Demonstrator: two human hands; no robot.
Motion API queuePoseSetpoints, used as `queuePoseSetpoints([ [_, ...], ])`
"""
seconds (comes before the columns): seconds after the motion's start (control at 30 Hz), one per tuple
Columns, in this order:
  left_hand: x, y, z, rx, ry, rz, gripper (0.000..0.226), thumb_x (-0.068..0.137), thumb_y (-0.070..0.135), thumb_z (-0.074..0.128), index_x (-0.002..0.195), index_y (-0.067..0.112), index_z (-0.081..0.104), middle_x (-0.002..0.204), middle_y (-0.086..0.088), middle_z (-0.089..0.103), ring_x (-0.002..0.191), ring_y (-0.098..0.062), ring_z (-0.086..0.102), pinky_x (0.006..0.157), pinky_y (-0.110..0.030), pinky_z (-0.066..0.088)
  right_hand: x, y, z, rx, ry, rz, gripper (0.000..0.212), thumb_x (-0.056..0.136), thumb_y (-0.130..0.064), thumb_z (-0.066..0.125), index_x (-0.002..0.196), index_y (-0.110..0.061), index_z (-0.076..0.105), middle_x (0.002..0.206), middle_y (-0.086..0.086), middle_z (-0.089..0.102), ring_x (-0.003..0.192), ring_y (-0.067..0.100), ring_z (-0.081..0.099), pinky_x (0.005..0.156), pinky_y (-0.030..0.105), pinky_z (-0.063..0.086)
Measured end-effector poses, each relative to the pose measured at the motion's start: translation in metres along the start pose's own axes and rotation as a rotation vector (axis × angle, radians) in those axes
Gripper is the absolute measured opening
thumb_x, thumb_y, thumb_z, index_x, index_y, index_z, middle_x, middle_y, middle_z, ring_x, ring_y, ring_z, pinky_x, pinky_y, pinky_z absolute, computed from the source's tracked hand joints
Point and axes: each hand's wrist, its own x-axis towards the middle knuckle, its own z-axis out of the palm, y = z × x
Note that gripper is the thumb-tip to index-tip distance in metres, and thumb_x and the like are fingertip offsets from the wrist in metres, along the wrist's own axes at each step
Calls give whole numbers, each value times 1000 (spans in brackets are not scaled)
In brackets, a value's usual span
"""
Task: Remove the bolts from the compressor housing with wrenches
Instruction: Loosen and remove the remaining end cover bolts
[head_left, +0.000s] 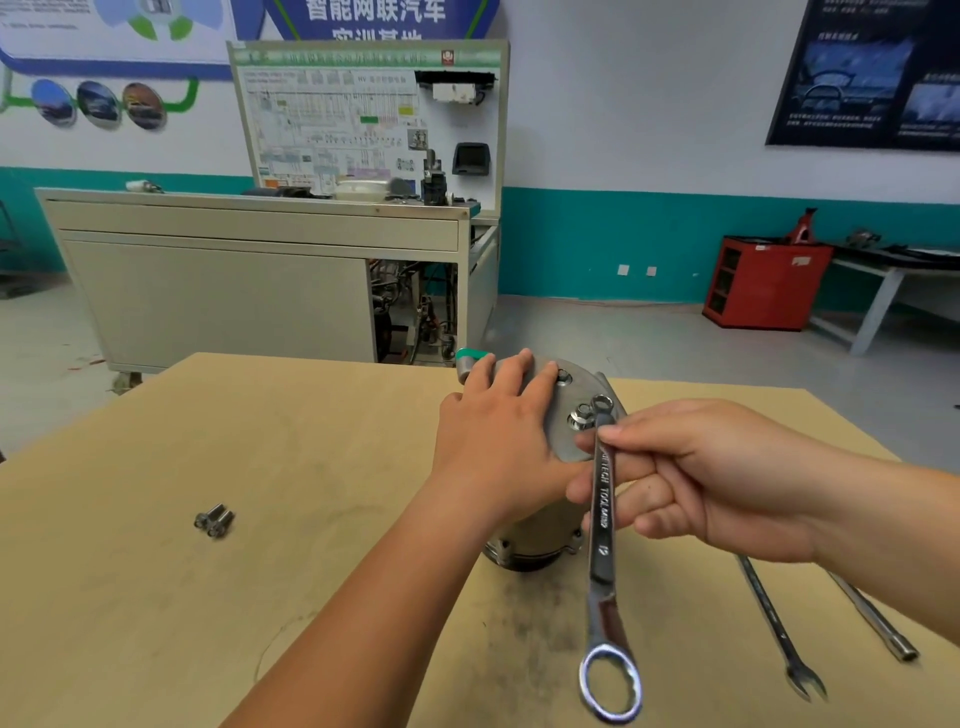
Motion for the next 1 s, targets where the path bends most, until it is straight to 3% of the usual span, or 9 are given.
queuePoseSetpoints([
  [0.13, 0, -2, 0, 14, 0, 6, 94, 72, 78, 25, 152, 30, 13, 159, 5, 11, 146, -24, 7, 107, -43, 30, 1, 0, 3, 10, -11, -25, 20, 93, -15, 43, 94, -3, 58, 68, 19, 70, 46, 21, 66, 36, 19, 49],
  [0.27, -1, 2, 0, -11, 12, -7, 101, 59, 71, 14, 152, 31, 13, 159, 6, 11, 146, -23, 7, 107, -42, 30, 2, 3, 4, -10, -28, -17, 21, 96, -16, 41, 93, -3, 57, 65, 19, 68, 46, 23, 66, 35, 20, 49],
  [0.43, -3, 1, 1, -28, 53, -15, 111, 51, 79, 8, 151, 32, 17, 157, 7, 15, 144, -22, 10, 106, -40, 31, 5, 2, -3, -159, -50, 16, 26, 97, -22, 40, 96, -3, 57, 59, 16, 66, 39, 19, 61, 34, 18, 47],
  [0.53, -4, 3, 1, -36, 93, -22, 110, 54, 84, 8, 149, 31, 24, 156, 6, 20, 143, -22, 14, 103, -40, 34, 3, -10, -14, -456, -73, 105, 32, 94, -33, 43, 93, -6, 60, 57, 10, 65, 35, 14, 56, 39, 21, 48],
  [0.67, -1, 1, 3, -44, 63, -2, 98, 66, 80, 37, 149, 31, 21, 156, 5, 19, 143, -24, 13, 107, -42, 31, 2, -50, -37, -1046, -57, 249, 44, 72, -54, 47, 80, -14, 63, 55, 0, 60, 45, 14, 58, 49, 22, 49],
  [0.8, 2, 5, 5, -44, 58, 10, 94, 72, 75, 49, 150, 31, 21, 156, 4, 18, 144, -25, 12, 107, -43, 30, 15, -72, -61, -1508, 121, 22, 36, 73, -61, 47, 82, -32, 66, 69, -9, 61, 62, 5, 54, 63, 22, 43],
  [0.9, 2, 7, 6, -33, 55, 7, 94, 73, 74, 49, 150, 30, 20, 157, 3, 18, 144, -27, 11, 107, -44, 30, 21, -73, -72, -1509, 177, -124, 18, 85, -50, 51, 86, -38, 66, 81, -5, 62, 72, 5, 53, 66, 22, 40],
  [1.0, 1, 6, 6, -36, 56, 3, 94, 73, 74, 49, 150, 30, 19, 157, 3, 17, 144, -27, 11, 107, -44, 30, 16, -68, -74, -1193, 256, -236, 21, 89, -43, 48, 83, -34, 66, 72, -9, 65, 69, 3, 61, 70, 24, 45],
])
